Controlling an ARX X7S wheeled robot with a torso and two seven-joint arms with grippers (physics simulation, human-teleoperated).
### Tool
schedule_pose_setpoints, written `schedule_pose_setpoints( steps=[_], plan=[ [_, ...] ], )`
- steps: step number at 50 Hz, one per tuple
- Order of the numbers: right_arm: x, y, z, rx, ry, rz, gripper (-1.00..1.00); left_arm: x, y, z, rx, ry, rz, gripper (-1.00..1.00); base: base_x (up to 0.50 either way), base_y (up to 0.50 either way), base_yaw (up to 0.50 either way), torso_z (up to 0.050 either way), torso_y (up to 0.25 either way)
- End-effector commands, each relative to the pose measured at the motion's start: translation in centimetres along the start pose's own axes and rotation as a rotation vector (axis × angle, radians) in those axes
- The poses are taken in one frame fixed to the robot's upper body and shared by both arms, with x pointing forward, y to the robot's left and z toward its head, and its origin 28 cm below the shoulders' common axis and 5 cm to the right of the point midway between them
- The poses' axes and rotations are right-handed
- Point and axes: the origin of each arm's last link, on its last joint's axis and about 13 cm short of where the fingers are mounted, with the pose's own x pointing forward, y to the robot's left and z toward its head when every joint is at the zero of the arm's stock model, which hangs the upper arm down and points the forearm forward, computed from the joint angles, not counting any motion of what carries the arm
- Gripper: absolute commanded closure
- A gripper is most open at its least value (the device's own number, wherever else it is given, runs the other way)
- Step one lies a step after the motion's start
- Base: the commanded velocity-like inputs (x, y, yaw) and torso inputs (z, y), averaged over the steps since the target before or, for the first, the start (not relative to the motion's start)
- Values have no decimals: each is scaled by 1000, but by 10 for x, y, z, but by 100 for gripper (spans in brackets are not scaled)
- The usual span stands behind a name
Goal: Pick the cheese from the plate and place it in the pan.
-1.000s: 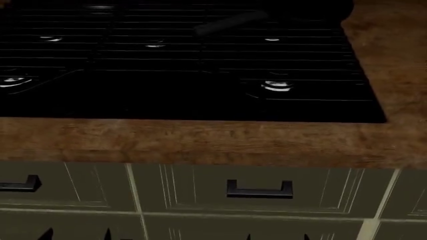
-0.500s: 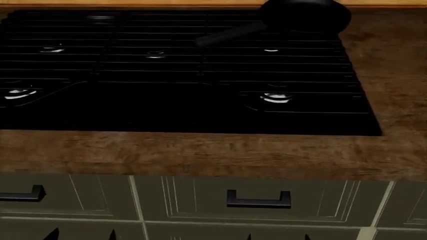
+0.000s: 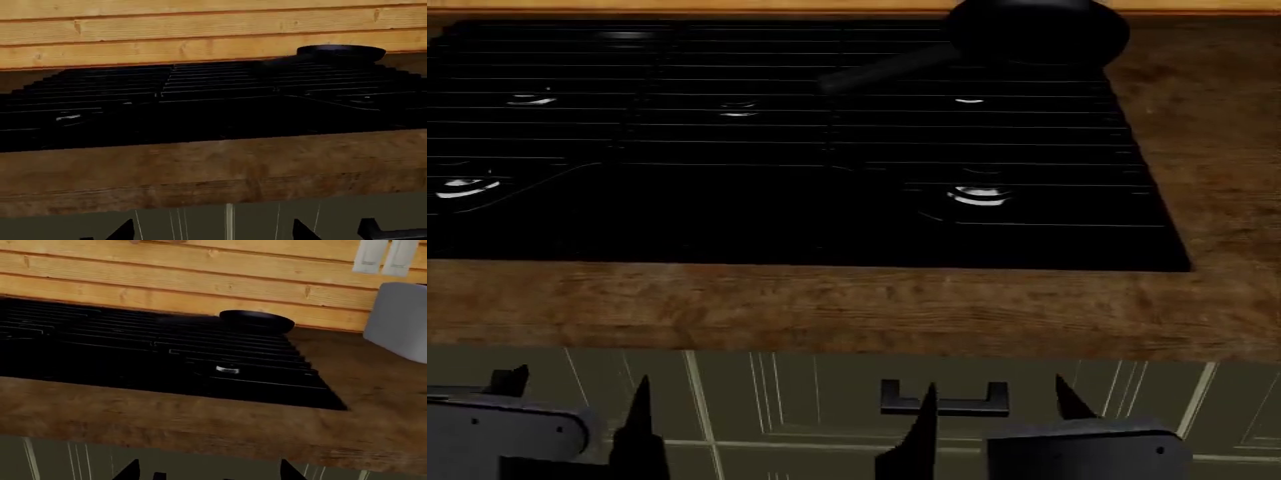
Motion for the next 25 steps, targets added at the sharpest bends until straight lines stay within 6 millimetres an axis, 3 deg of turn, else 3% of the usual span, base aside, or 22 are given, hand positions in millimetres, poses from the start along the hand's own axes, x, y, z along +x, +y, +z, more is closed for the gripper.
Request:
schedule_pose_setpoints(
  steps=[1, 11, 17, 25],
  plan=[
    [-8, -9, 54, -10, -9, 49, -100, 0, 1, 55, 51, -47, -22, -100, 0, 0, 0, 0, 0],
    [-13, -20, 91, 19, -94, 22, -100, -2, 5, 108, 19, -84, -49, -100, 0, 0, 0, 0, 0],
    [-14, -23, 107, 25, -115, 25, -100, 5, 7, 125, 1, -93, -37, -100, 0, 0, 0, 0, 0],
    [-12, -24, 105, 17, -110, 15, -100, 4, 7, 125, -8, -97, -44, -100, 0, 0, 0, 0, 0]
  ],
)
